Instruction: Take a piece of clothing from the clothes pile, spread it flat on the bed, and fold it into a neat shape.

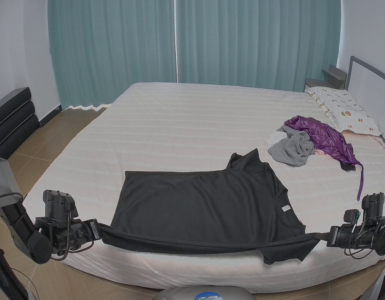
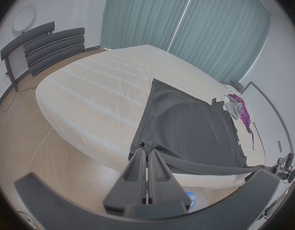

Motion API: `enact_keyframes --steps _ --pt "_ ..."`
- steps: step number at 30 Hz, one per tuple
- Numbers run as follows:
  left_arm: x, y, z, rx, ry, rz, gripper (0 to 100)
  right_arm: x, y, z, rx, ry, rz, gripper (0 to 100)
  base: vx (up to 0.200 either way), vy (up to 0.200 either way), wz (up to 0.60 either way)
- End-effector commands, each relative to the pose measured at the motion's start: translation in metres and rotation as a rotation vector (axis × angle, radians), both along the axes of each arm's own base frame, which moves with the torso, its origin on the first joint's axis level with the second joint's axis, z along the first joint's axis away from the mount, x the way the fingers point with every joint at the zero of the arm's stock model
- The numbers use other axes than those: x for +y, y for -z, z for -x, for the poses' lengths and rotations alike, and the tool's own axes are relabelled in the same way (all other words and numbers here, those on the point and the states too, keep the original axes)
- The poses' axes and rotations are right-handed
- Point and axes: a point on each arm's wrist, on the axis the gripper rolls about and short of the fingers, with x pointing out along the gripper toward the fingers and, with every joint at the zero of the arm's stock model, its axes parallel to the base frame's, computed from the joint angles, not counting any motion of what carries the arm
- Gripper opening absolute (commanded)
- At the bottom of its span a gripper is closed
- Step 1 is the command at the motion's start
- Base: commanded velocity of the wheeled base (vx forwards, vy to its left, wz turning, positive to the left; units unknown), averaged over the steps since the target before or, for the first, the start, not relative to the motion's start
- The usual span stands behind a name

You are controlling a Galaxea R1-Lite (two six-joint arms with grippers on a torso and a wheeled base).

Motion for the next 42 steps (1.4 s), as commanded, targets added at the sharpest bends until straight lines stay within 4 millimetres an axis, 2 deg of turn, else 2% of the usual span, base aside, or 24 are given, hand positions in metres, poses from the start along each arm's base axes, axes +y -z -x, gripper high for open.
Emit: enact_keyframes --steps 1,4,5,8,14,17,26,37,42 --pt "-0.001 0.001 -0.008 -0.007 -0.001 0.002 0 0.000 0.000 -0.009 -0.008 -0.003 0.002 0 0.000 0.000 0.00" --pt "-0.002 0.004 -0.012 -0.003 -0.002 0.003 0 0.000 0.001 -0.015 -0.010 -0.005 0.002 0 0.000 0.000 0.00" --pt "-0.002 0.007 -0.019 -0.002 -0.005 0.006 0 -0.001 0.004 -0.025 -0.008 -0.005 0.002 0 0.000 0.000 0.00" --pt "-0.003 0.010 -0.030 -0.008 -0.016 0.015 0 -0.002 0.009 -0.038 -0.005 -0.007 0.001 0 0.000 0.000 0.00" --pt "-0.005 0.014 -0.045 -0.015 -0.025 0.024 0 0.002 0.018 -0.056 0.012 -0.004 -0.014 0 0.000 0.000 0.00" --pt "-0.005 0.019 -0.056 -0.020 -0.031 0.026 0 0.003 0.022 -0.071 0.006 0.010 -0.006 0 0.000 0.000 0.00" --pt "-0.007 0.027 -0.070 -0.022 -0.036 0.021 0 0.004 0.036 -0.086 0.029 0.008 -0.001 0 0.000 0.000 0.00" --pt "-0.010 0.057 -0.094 0.010 -0.081 0.059 0 0.004 0.053 -0.114 0.024 0.020 0.016 0 0.000 0.000 0.00" --pt "-0.010 0.065 -0.101 0.017 -0.088 0.064 0 0.004 0.059 -0.119 0.032 0.024 0.020 0 0.000 0.000 0.00"
